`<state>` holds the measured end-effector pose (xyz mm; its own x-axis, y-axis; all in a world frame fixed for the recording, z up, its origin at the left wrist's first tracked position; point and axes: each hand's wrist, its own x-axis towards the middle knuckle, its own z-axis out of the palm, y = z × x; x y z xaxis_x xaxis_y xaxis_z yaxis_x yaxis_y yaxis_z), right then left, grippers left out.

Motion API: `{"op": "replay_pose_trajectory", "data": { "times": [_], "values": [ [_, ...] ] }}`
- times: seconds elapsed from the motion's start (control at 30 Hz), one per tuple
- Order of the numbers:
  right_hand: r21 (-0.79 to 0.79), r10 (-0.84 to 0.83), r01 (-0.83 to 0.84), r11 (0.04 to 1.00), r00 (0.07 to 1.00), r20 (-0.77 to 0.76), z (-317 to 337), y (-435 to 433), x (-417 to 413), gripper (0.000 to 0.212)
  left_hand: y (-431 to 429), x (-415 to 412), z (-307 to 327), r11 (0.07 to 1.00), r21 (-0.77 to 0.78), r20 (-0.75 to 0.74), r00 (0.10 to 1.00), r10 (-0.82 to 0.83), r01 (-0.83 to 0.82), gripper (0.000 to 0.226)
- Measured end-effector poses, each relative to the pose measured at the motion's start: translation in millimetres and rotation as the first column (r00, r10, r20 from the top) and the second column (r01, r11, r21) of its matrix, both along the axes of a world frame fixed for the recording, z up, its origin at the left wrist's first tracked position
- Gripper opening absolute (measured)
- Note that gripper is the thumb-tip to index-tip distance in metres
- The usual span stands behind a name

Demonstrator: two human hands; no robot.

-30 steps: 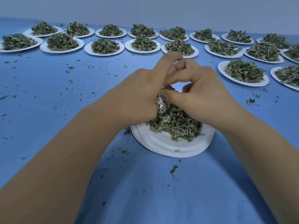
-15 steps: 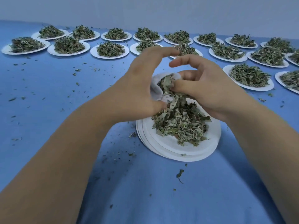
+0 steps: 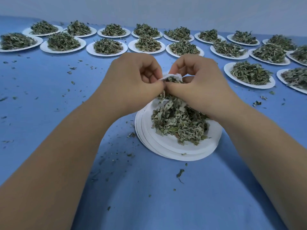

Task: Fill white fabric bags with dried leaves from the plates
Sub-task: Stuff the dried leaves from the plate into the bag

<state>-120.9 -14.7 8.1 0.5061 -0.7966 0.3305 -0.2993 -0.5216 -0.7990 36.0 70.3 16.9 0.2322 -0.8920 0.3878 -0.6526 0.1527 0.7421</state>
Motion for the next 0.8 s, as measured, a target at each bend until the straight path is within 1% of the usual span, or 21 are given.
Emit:
{"op": "replay_pose_trajectory", "data": {
  "times": [0.1, 0.17, 0.27, 0.3, 0.4, 0.5, 0.53, 0.6, 0.63, 0.7, 0.73, 0.77, 0.8],
  "values": [
    [-0.117, -0.066, 0.053, 0.992, 0.992, -0.107, 1.8, -1.3, 6.6, 0.014, 2.7, -2.7, 0.6, 0.999, -0.001, -0.008, 0.999, -0.045, 0.045, 0.013],
    [-0.161, -0.094, 0.07, 0.984, 0.985, -0.148, 2.0, -1.5, 8.7, 0.017, 3.4, -3.6, 0.3, 0.998, -0.002, 0.007, 0.998, -0.068, 0.068, 0.013],
    [-0.185, -0.107, 0.075, 0.98, 0.98, -0.168, 1.1, -0.8, 8.3, 0.014, 0.8, -3.1, -3.8, 1.0, 0.002, 0.127, 0.992, 0.012, -0.012, 0.011],
    [-0.152, -0.084, 0.058, 0.987, 0.983, -0.165, 1.6, 0.5, 7.3, 0.014, 0.0, -2.5, -5.5, 0.999, 0.0, 0.156, 0.987, 0.049, -0.049, 0.011],
    [0.064, 0.022, -0.015, 0.998, 0.995, -0.102, 5.1, 5.7, 2.3, 0.021, -1.6, -1.2, -9.4, 0.994, -0.028, 0.168, 0.98, 0.108, -0.104, 0.012],
    [0.252, 0.164, -0.162, 0.954, 0.986, 0.014, 10.1, 7.6, -7.5, 0.035, -5.0, -0.5, -11.0, 0.982, -0.076, 0.177, 0.967, 0.184, -0.173, 0.012],
    [0.28, 0.221, -0.223, 0.934, 0.974, 0.037, 10.6, 8.2, -10.0, 0.04, -6.6, -0.4, -11.1, 0.975, -0.085, 0.172, 0.961, 0.217, -0.205, 0.012],
    [0.232, 0.27, -0.259, 0.937, 0.963, -0.016, 9.5, 9.1, -12.2, 0.044, -8.8, -0.3, -11.3, 0.966, -0.073, 0.139, 0.957, 0.256, -0.248, 0.015],
    [0.198, 0.256, -0.242, 0.95, 0.966, -0.045, 8.3, 9.8, -11.5, 0.044, -9.1, -0.4, -11.4, 0.965, -0.061, 0.122, 0.958, 0.259, -0.253, 0.016],
    [0.129, 0.189, -0.181, 0.975, 0.98, -0.056, 7.2, 11.6, -10.0, 0.039, -7.9, 1.2, -11.1, 0.969, -0.054, 0.106, 0.963, 0.247, -0.243, 0.015],
    [0.057, 0.147, -0.144, 0.988, 0.987, -0.067, 7.5, 12.1, -11.8, 0.035, -7.2, 2.7, -10.5, 0.97, -0.059, 0.106, 0.964, 0.242, -0.237, 0.015],
    [-0.05, 0.106, -0.112, 0.992, 0.988, -0.113, 8.6, 11.7, -16.7, 0.03, -6.2, 5.1, -9.1, 0.969, -0.069, 0.102, 0.965, 0.242, -0.236, 0.015],
    [-0.147, 0.08, -0.11, 0.983, 0.977, -0.197, 9.9, 10.9, -23.8, 0.028, -5.3, 8.0, -7.3, 0.967, -0.086, 0.089, 0.965, 0.248, -0.241, 0.016]
  ]
}}
